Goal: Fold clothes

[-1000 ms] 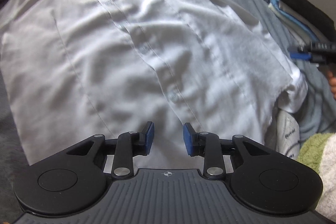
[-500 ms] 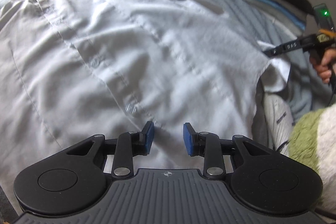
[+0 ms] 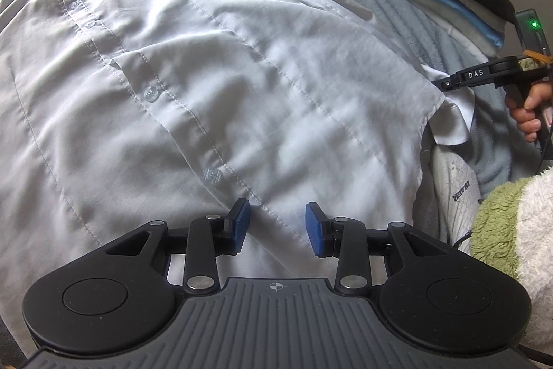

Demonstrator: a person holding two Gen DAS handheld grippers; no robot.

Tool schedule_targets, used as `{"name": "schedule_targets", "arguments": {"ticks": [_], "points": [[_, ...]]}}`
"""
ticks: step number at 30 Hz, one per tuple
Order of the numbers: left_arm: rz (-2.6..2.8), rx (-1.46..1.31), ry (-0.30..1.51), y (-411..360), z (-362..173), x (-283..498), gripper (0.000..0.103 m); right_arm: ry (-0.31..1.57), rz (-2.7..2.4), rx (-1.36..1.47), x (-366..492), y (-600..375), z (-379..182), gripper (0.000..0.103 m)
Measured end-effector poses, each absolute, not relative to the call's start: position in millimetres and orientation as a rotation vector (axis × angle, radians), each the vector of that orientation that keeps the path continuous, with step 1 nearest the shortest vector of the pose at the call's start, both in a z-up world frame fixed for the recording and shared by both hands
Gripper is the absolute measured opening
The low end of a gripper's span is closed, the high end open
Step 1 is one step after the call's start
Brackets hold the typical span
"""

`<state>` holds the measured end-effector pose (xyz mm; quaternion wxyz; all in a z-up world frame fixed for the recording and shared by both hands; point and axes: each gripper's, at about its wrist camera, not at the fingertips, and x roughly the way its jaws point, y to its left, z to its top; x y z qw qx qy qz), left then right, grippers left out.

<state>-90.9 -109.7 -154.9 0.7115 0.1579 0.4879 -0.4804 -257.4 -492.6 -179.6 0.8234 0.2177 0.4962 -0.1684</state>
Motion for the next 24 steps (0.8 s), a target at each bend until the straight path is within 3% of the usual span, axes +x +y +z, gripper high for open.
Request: {"name": "schedule_targets", "arguments": {"ticks": [24], "points": [[-1.06, 0.334, 1.11, -110.9, -155.9, -89.0, 0.042, 1.058, -0.361, 0.485, -254.3, -491.5, -182.8, 0.01]]}}
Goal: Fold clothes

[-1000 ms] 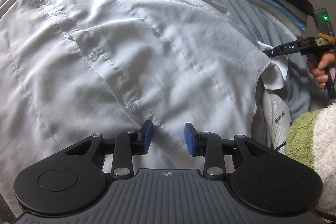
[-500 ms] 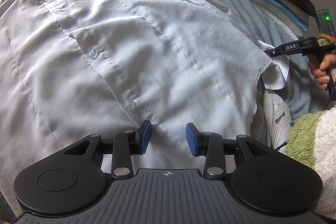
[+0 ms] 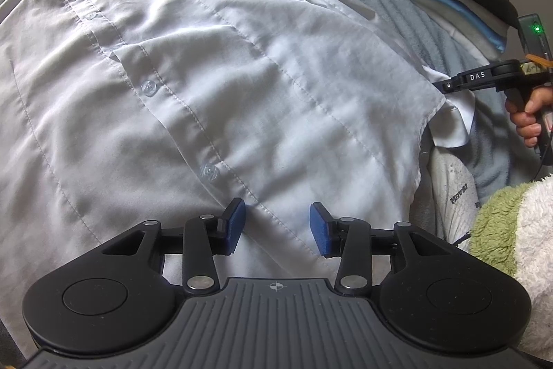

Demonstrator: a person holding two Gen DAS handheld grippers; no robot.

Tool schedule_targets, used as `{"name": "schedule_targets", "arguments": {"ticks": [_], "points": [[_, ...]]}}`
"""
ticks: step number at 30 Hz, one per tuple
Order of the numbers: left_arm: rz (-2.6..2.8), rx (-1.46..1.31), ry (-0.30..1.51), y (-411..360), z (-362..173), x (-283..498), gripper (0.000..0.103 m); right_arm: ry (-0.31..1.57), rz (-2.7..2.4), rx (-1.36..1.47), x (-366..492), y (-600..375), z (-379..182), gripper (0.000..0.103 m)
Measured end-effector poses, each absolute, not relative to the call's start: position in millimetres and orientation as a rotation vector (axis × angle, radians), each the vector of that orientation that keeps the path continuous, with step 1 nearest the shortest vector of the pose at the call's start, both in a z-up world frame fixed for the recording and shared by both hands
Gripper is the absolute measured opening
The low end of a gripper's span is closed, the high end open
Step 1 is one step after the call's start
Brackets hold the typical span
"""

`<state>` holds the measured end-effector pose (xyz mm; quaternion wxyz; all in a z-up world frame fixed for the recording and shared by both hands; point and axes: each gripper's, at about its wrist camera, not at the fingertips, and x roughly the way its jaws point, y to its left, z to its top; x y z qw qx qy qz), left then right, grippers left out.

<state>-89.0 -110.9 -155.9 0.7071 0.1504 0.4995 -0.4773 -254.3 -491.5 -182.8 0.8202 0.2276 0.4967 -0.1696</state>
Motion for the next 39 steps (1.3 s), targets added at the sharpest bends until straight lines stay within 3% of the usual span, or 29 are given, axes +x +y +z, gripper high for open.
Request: {"name": "schedule_targets", "arguments": {"ticks": [39], "points": [[-1.063, 0.347, 1.108, -112.1, -155.3, -90.3, 0.044, 1.056, -0.363, 0.483, -253.2, -491.5, -182.2, 0.01]]}}
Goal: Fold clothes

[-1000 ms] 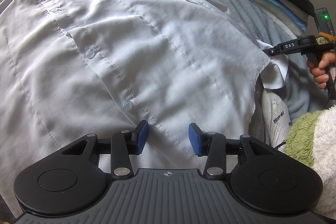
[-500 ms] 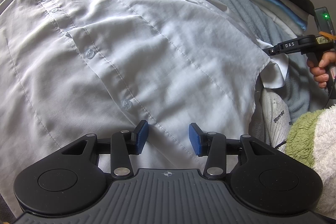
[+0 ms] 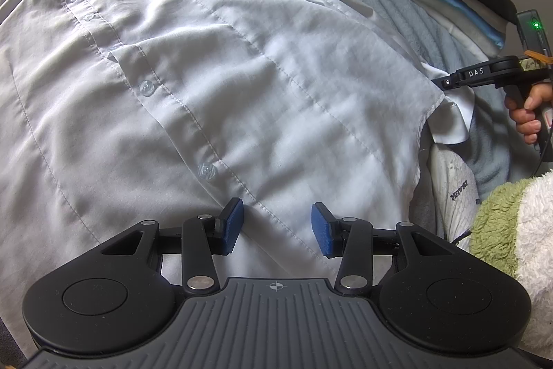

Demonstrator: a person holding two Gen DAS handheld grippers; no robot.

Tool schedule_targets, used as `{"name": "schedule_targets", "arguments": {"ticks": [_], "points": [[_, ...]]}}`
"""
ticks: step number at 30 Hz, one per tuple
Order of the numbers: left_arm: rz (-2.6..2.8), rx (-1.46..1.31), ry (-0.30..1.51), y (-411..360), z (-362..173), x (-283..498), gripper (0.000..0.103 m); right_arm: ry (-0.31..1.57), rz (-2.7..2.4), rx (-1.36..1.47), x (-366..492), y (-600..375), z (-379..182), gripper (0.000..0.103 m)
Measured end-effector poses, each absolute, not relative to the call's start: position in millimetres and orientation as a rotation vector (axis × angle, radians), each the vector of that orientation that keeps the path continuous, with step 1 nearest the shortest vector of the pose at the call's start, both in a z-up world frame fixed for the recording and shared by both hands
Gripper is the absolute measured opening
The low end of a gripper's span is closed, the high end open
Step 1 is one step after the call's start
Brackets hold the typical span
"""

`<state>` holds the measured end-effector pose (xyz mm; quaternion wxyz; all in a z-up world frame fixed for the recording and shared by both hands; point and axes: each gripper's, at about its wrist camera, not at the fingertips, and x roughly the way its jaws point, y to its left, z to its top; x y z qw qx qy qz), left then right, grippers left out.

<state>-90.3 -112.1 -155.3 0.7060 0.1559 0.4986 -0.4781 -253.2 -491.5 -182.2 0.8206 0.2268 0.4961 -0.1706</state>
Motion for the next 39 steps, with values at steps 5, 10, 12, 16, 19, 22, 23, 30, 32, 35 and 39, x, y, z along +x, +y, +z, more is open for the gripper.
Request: {"name": "schedule_targets", "arguments": {"ticks": [5, 10, 12, 16, 19, 22, 23, 30, 32, 35, 39], "points": [[-1.062, 0.348, 1.108, -112.0, -155.0, -90.7, 0.044, 1.055, -0.365, 0.484, -253.8, -490.6, -182.1, 0.01], [-1.062, 0.349, 1.109, -112.1, -154.7, -90.9, 0.044, 1.055, -0.363, 0.482, -252.6, -492.0, -181.7, 0.01], [-1.062, 0.349, 1.109, -112.1, -154.6, -90.8, 0.045, 1.055, -0.363, 0.484, -252.7, -492.3, -181.8, 0.01], [-1.064, 0.35, 1.11, -112.3, -154.4, -90.4, 0.045, 1.052, -0.362, 0.489, -252.4, -493.0, -181.7, 0.01], [-1.064, 0.351, 1.11, -112.6, -154.5, -90.3, 0.045, 1.051, -0.362, 0.492, -251.6, -493.3, -181.6, 0.01], [-1.065, 0.351, 1.11, -112.8, -154.6, -90.4, 0.046, 1.051, -0.363, 0.494, -251.1, -493.8, -181.4, 0.01], [-1.065, 0.351, 1.11, -112.9, -154.6, -90.5, 0.046, 1.05, -0.363, 0.495, -251.0, -493.8, -181.4, 0.01], [-1.065, 0.351, 1.11, -113.1, -154.5, -90.8, 0.046, 1.027, -0.341, 0.532, -254.5, -494.5, -181.3, 0.023], [-1.065, 0.352, 1.11, -113.2, -154.3, -91.0, 0.047, 1.018, -0.325, 0.539, -255.2, -493.9, -181.0, 0.03], [-1.065, 0.353, 1.109, -113.3, -154.3, -91.2, 0.047, 1.018, -0.305, 0.516, -253.1, -490.1, -180.7, 0.037], [-1.066, 0.354, 1.109, -113.0, -154.1, -91.3, 0.047, 1.026, -0.293, 0.469, -249.2, -485.4, -181.0, 0.037]]}}
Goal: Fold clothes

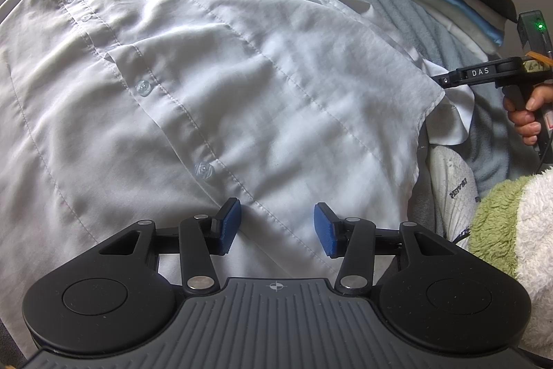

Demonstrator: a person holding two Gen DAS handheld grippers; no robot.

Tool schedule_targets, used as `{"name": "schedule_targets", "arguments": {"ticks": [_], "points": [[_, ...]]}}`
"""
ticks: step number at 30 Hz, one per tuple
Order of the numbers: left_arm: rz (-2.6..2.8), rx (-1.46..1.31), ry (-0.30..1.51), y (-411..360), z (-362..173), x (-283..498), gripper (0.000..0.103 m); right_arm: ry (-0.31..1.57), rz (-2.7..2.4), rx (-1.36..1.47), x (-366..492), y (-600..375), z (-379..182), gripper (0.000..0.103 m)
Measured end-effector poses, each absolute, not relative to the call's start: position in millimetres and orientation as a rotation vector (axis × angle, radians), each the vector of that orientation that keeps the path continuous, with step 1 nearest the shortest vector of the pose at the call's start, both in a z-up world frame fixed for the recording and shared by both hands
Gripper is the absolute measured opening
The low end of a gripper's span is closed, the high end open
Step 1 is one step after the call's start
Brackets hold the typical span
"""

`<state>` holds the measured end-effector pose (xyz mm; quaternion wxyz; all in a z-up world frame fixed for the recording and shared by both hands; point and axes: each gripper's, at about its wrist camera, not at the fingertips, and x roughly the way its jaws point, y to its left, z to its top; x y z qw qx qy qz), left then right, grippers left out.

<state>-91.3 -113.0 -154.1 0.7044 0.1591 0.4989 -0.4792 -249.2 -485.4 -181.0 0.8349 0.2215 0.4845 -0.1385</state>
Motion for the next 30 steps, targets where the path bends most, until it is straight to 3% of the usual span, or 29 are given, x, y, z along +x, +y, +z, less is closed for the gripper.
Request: {"name": "schedule_targets", "arguments": {"ticks": [4, 6, 7, 12, 18, 30], "points": [[-1.066, 0.354, 1.109, -113, -154, -92, 0.047, 1.044, -0.294, 0.336, -248, -471, -179, 0.025], [-1.067, 0.353, 1.11, -113, -154, -92, 0.047, 1.043, -0.298, 0.293, -247, -466, -177, 0.008], [-1.068, 0.352, 1.11, -113, -154, -91, 0.047, 1.038, -0.308, 0.286, -247, -466, -176, 0.006], [-1.07, 0.347, 1.113, -112, -155, -91, 0.048, 0.958, -0.382, 0.255, -241, -476, -155, 0.004], [-1.075, 0.353, 1.109, -114, -155, -92, 0.05, 0.733, -0.475, 0.122, -194, -504, -87, 0.003], [-1.112, 0.284, 1.149, -104, -156, -79, 0.05, 0.485, -0.554, -0.153, -9, -553, 18, 0.003]]}}
